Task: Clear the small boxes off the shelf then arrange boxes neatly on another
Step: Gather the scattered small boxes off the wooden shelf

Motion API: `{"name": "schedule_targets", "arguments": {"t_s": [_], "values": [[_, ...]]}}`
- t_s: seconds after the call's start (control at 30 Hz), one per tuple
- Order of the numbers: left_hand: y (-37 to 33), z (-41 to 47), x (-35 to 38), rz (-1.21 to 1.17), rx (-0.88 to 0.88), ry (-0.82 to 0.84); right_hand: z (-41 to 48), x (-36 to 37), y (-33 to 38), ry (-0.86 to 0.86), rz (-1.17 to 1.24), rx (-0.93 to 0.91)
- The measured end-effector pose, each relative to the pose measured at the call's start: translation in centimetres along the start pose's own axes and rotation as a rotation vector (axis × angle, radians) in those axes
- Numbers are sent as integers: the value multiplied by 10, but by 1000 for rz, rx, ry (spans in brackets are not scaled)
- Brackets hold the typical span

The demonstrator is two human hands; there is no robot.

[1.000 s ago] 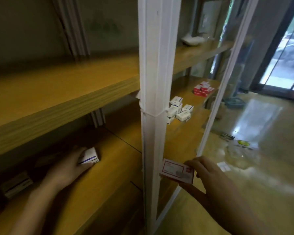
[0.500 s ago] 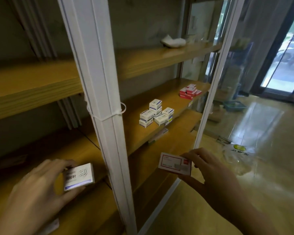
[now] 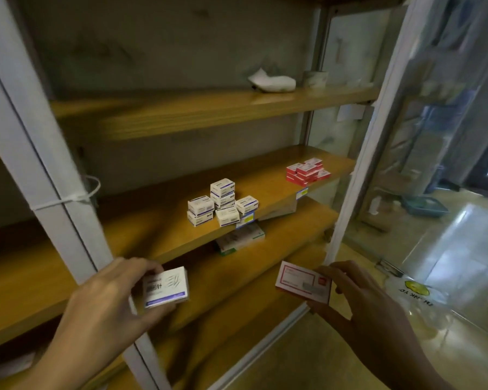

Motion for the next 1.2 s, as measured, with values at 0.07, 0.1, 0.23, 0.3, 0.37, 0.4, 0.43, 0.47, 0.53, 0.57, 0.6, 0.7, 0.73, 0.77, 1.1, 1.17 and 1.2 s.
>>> {"name": "schedule_targets", "arguments": {"t_s": [0.07, 0.1, 0.23, 0.3, 0.37, 0.4, 0.43, 0.47, 0.53, 0.57, 0.6, 0.7, 0.73, 0.77, 1.1, 1.17, 1.2], "values": [[-15, 17, 8, 1, 5, -3, 6, 2, -20, 12, 14, -8], [-21, 28, 13, -7, 8, -9, 10, 2, -29, 13, 19, -10], [-45, 72, 33, 17, 40, -46, 32, -5, -58, 31, 46, 11], [-52, 93, 45, 10, 28, -52, 47, -7, -70, 39, 42, 7], [-57, 115, 57, 14, 25, -67, 69, -3, -84, 44, 48, -3], [-58, 127, 63, 14, 19, -75, 81, -1, -89, 36, 47, -19], [-59, 139, 68, 8, 9, -82, 93, 1, -94, 14, 38, -43], [-60, 152, 73, 0, -3, -86, 106, 3, -100, 1, 19, -66], [-60, 180, 83, -13, -37, -75, 133, 11, -113, 39, -6, -86], [-60, 194, 88, -15, -53, -71, 146, 13, -120, 54, -8, -96], [-60, 208, 92, -9, -64, -72, 159, 13, -125, 61, -19, -109], [-56, 243, 113, -8, -107, -64, 196, 18, -140, 76, -20, -127], [-53, 252, 121, -14, -127, -58, 206, 21, -143, 76, -11, -136], [-49, 259, 128, -13, -149, -51, 214, 23, -144, 82, -11, -148], [-29, 279, 161, 66, -253, -32, 268, 43, -156, 122, 17, -283], [-31, 279, 163, 95, -251, -31, 274, 44, -162, 111, 33, -286], [-33, 279, 163, 115, -254, -34, 277, 45, -166, 111, 36, -287]]}}
Point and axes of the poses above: each hand's wrist, its own z-axis towards the middle knuckle, its own x-axis out of the palm, y = z × x, the point moved 10 cm from there along z, towards the middle knuckle, and after that the axes turned 2 degrees about -z, right-handed, at the moved point
